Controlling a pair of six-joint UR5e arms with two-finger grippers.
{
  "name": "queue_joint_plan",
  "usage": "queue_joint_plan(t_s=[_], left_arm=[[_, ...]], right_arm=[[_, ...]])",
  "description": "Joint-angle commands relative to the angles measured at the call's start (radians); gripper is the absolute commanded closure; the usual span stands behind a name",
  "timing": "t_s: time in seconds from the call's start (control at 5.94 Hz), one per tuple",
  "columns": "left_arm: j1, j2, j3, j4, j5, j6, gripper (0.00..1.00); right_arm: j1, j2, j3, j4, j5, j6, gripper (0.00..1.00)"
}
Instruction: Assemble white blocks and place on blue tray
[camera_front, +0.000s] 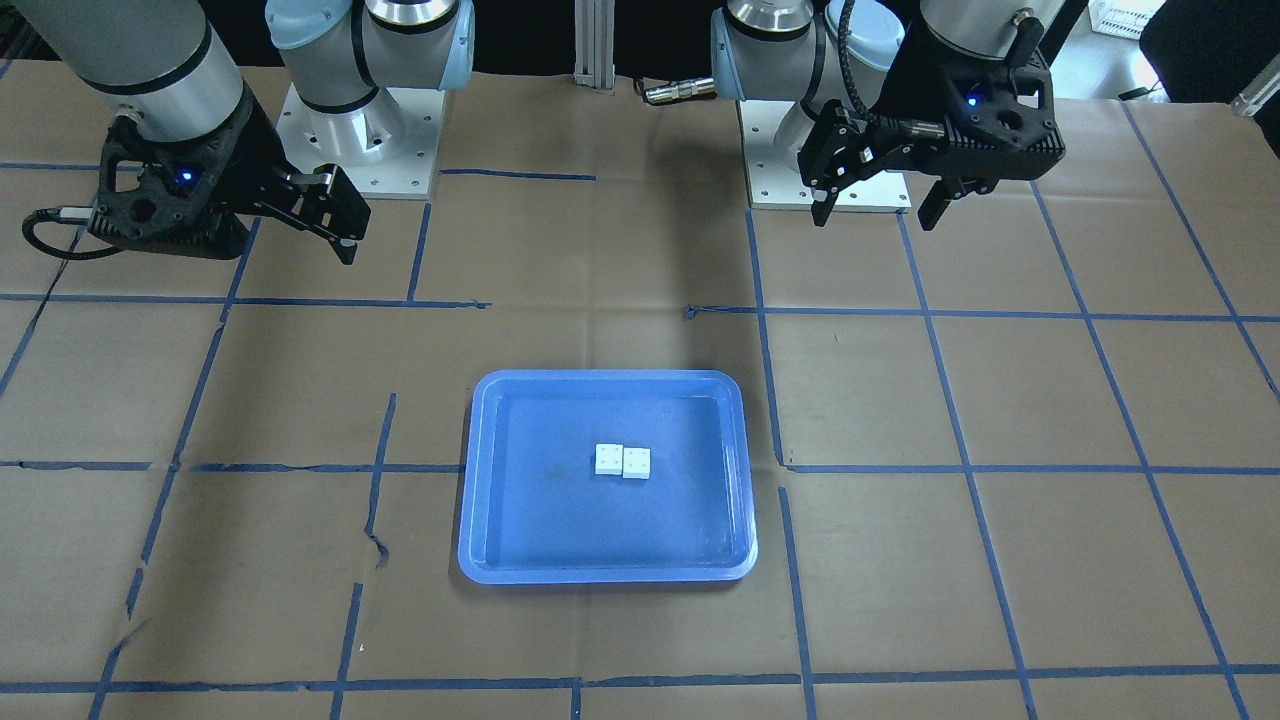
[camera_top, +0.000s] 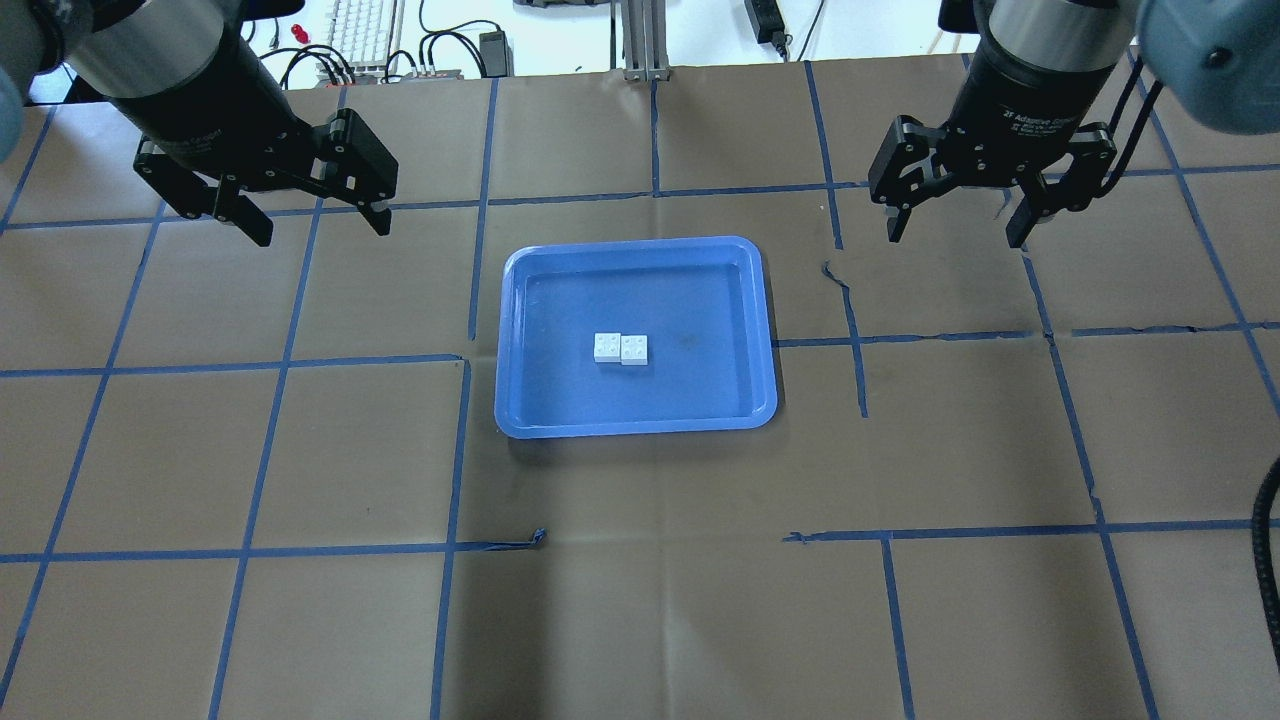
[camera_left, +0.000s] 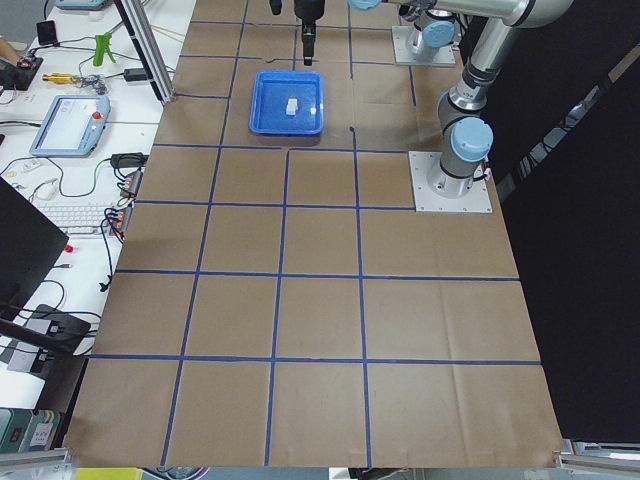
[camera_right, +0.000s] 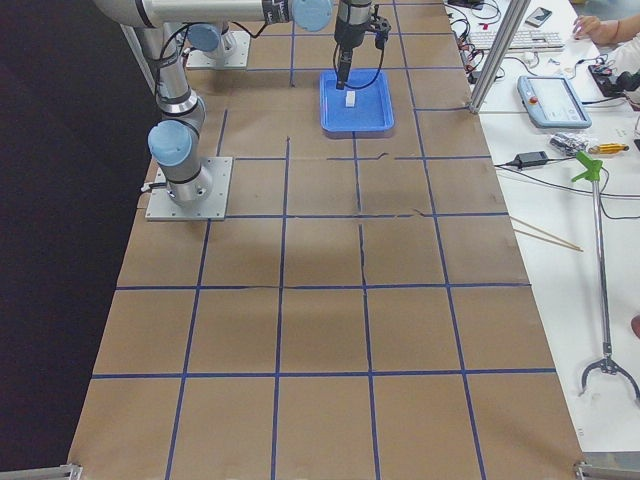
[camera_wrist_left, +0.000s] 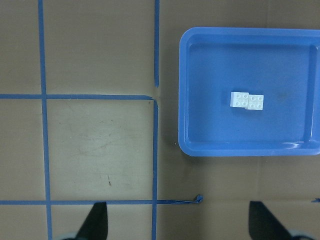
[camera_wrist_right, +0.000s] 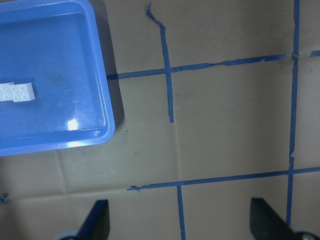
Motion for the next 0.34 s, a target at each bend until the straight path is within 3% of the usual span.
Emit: queue_joint_plan(t_s=[0.0,0.17], left_arm=[[0.000,0.000,-0.002,0.001,0.000,0.000,0.01],[0.000,0.000,0.000,0.001,0.000,0.002,0.01]], right_arm=[[0.000,0.000,0.003,-0.001,0.001,0.001,0.00],[0.000,0.000,0.006,-0.001,0.002,-0.001,0.00]])
